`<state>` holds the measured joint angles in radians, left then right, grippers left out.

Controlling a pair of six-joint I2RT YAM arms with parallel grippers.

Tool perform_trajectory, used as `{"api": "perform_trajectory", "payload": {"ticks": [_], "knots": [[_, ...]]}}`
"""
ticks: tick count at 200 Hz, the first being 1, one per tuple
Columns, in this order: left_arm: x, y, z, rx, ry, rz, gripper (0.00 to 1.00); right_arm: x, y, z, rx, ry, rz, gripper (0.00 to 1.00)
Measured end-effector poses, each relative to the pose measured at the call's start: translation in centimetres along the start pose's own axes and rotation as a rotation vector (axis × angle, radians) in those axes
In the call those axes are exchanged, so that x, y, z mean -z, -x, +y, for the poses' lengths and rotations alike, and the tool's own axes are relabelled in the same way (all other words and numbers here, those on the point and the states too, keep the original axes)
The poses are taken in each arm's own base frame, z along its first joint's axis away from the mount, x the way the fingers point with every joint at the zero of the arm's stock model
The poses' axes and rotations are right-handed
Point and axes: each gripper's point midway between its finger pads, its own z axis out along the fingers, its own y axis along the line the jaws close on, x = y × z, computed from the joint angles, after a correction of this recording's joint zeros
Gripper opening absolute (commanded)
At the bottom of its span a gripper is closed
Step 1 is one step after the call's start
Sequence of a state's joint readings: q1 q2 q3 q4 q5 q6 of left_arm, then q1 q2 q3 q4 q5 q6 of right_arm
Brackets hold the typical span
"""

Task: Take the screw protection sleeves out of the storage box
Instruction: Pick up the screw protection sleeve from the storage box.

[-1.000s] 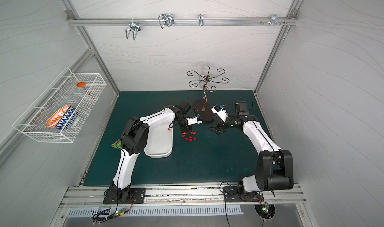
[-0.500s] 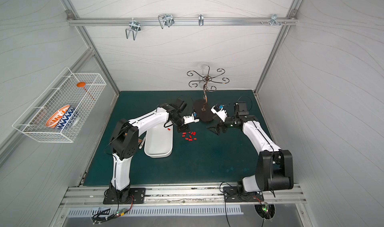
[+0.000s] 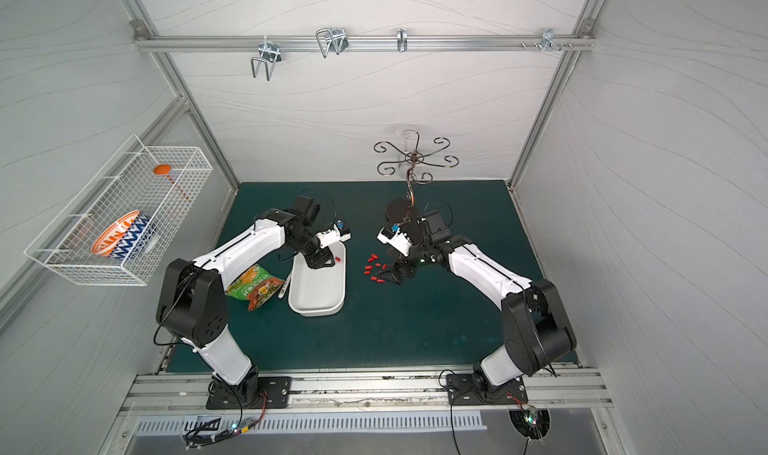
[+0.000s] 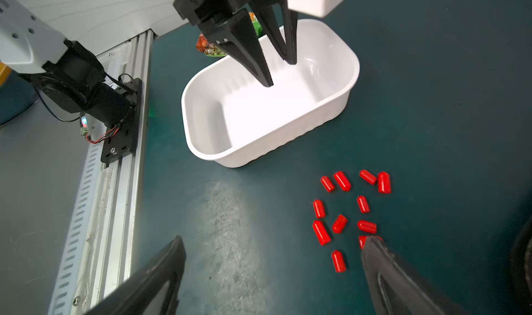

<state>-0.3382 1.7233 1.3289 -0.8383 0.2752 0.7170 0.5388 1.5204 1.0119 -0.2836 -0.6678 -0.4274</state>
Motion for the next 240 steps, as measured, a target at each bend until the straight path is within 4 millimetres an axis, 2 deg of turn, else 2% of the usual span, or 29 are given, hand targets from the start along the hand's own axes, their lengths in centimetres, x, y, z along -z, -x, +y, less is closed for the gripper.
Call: {"api": "perform_trajectory", "payload": {"ticks": [22,64,110,193,240], "knots": [[-0.5,-1.3,0.9,0.019,0.036,0.045,0.42,-1.9,-0.1,0.5,0.0,-0.023,0.029,0.99],[-2.9,-1.6,2.3,-0.064,0.057,0.057,0.41,-3.9,0.3,0.8,0.017,-0.07,0.043,0.99],[-5.7,-1.7,3.3,-0.182,0.041,0.078,0.41,-4.1,0.4,0.5,0.019,-0.083,0.027,0.99],[-6.9,0.0,4.7,-0.3,0.048,0.054,0.41,-3.9,0.2,0.3,0.018,-0.08,0.027,0.99],[-7.8,1.3,5.1,-0.348,0.039,0.041,0.38,-3.1,-0.1,-0.8,-0.01,-0.092,0.023,0.99]]}}
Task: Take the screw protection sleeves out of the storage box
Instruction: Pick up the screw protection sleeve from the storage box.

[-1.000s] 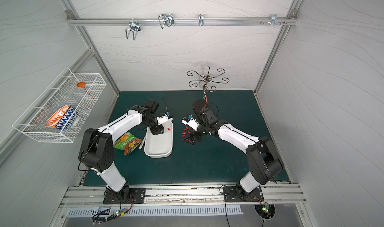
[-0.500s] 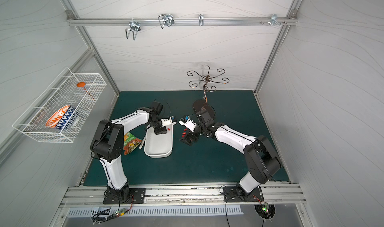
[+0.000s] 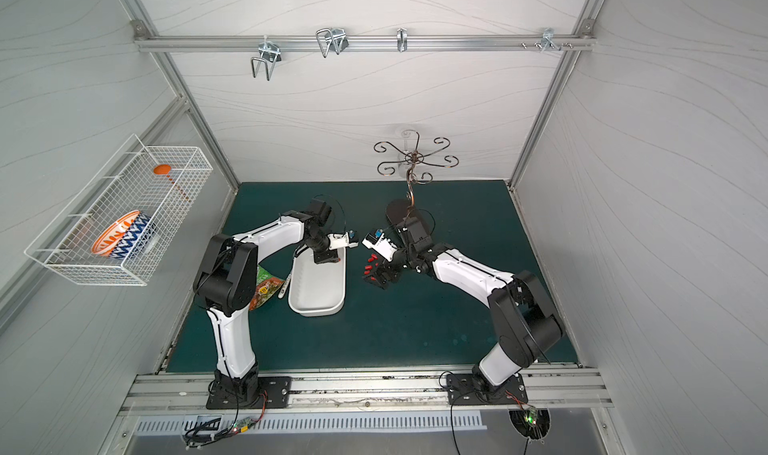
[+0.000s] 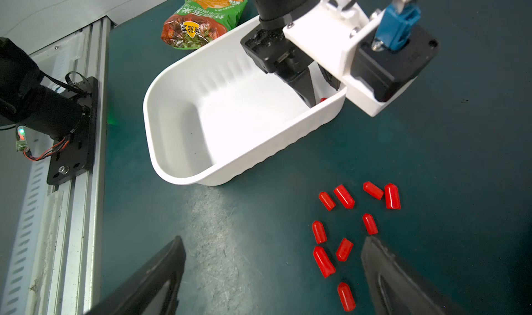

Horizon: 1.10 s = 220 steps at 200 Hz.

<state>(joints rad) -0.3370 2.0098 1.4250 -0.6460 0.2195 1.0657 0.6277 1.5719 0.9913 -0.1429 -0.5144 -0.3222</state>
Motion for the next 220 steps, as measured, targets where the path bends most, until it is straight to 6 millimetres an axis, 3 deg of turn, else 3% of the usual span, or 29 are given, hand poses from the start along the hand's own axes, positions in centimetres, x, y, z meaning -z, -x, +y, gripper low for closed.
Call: {"api": "perform_trajectory", "payload": {"ticks": [80,133,154,187,220], "knots": [[-1.4,0.0,-0.1,-0.033,-0.033,0.018,0.25,0.7,-0.3,-1.0,-0.029,-0.005,-0.006,0.99],[-1.2,-0.2,-0.3,-0.042,-0.04,0.031,0.02,0.8,-0.3,-1.0,-0.035,-0.002,-0.001,0.99],[-1.0,-0.3,-0.3,-0.037,-0.032,0.036,0.0,0.8,-0.3,-1.0,-0.036,-0.003,-0.001,0.99],[0.1,-0.1,-0.5,-0.021,-0.02,0.022,0.0,0.9,-0.4,-1.2,-0.04,-0.007,-0.002,0.99],[2.6,1.0,-0.2,-0.012,0.026,-0.021,0.0,1.1,-0.5,-1.6,-0.05,-0.014,0.0,0.99]]}}
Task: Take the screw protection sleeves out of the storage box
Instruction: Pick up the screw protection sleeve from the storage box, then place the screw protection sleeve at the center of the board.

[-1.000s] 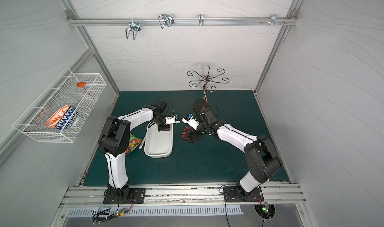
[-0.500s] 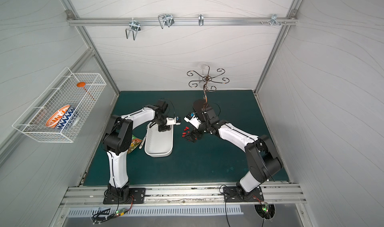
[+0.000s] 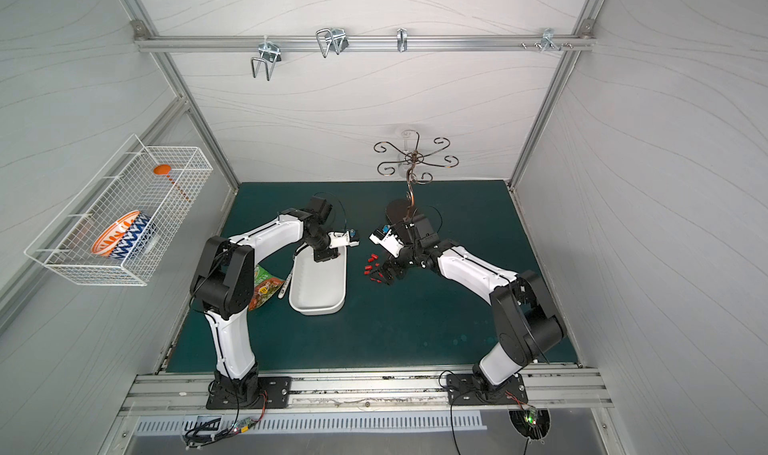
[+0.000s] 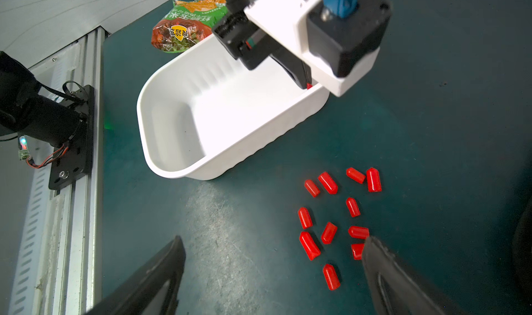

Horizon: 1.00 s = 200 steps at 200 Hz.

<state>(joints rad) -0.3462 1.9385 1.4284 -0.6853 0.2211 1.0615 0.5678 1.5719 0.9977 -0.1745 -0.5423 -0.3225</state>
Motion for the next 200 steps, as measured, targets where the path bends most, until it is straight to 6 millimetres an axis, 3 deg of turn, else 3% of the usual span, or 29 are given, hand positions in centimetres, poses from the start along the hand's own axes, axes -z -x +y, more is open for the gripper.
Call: {"api": "perform_trajectory", "payload": {"ticks": [29,52,88,117,141,200], "knots": [[2.7,1.3,-0.1,0.029,0.025,-0.054,0.0,0.8,0.0,-1.1,-0.016,-0.018,-0.006,0.99],[4.8,2.9,-0.8,0.057,0.02,-0.128,0.0,2.6,0.2,-2.8,-0.032,-0.055,-0.033,0.99],[5.5,6.2,-3.0,0.036,-0.033,-0.186,0.0,6.6,0.7,-5.6,-0.07,-0.131,-0.099,0.99],[4.0,9.7,-4.8,-0.027,-0.081,-0.194,0.0,9.8,1.1,-7.6,-0.091,-0.196,-0.156,0.99],[1.4,11.9,-5.5,-0.065,-0.112,-0.17,0.0,11.9,1.3,-8.5,-0.101,-0.238,-0.19,0.99],[-5.0,13.3,-5.5,-0.091,-0.134,-0.071,0.02,13.5,1.4,-9.0,-0.107,-0.265,-0.218,0.99]]}}
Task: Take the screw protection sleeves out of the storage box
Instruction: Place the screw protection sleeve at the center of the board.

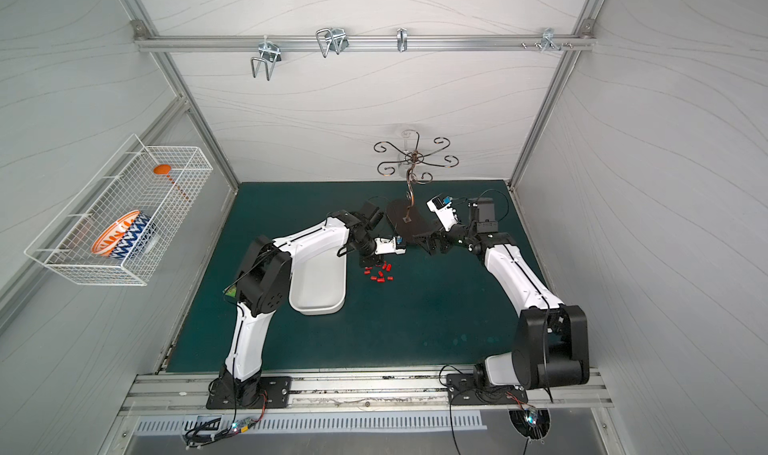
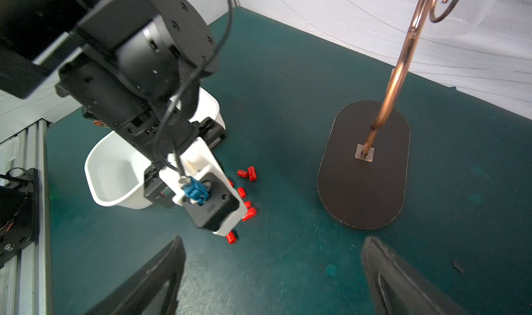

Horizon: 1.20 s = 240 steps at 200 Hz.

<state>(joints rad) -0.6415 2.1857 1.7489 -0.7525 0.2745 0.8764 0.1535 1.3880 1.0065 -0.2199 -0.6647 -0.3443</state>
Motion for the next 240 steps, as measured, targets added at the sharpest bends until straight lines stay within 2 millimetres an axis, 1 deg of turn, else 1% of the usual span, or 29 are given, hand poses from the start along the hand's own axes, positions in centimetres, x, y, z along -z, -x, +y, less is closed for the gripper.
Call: {"api": "perform_trajectory", "payload": {"ticks": [30,44,79,132,176,189,204,224,240], "knots": [[-1.2,-0.2,0.9,0.008,0.017,0.027,0.07,0.0,0.0,0.0,-0.001,0.002,-0.002,0.99],[-1.3,-0.3,1.0,0.013,0.019,0.037,0.09,0.0,0.0,0.0,-0.001,0.004,-0.002,0.99],[-1.0,0.2,2.2,0.01,0.06,0.038,0.17,0.0,-0.1,0.0,-0.003,0.005,-0.001,0.99],[-1.0,0.0,2.0,0.015,0.058,0.049,0.25,0.0,-0.2,0.1,-0.005,0.006,0.001,0.99],[-0.8,-0.3,1.6,0.024,0.041,0.064,0.26,0.0,-0.2,0.0,-0.006,0.005,0.002,0.99],[-0.4,-0.2,1.6,0.027,0.045,0.058,0.27,0.1,-0.3,0.0,-0.005,0.003,0.002,0.99],[0.6,0.1,1.3,0.031,0.052,0.046,0.28,0.1,-0.3,-0.2,-0.006,-0.001,0.003,0.99],[2.6,0.5,0.8,0.034,0.063,0.023,0.29,0.5,-0.3,-0.4,-0.006,-0.014,0.003,0.99],[4.6,0.6,0.5,0.035,0.081,0.002,0.29,1.1,-0.1,-0.7,0.003,-0.032,-0.003,0.99]]}}
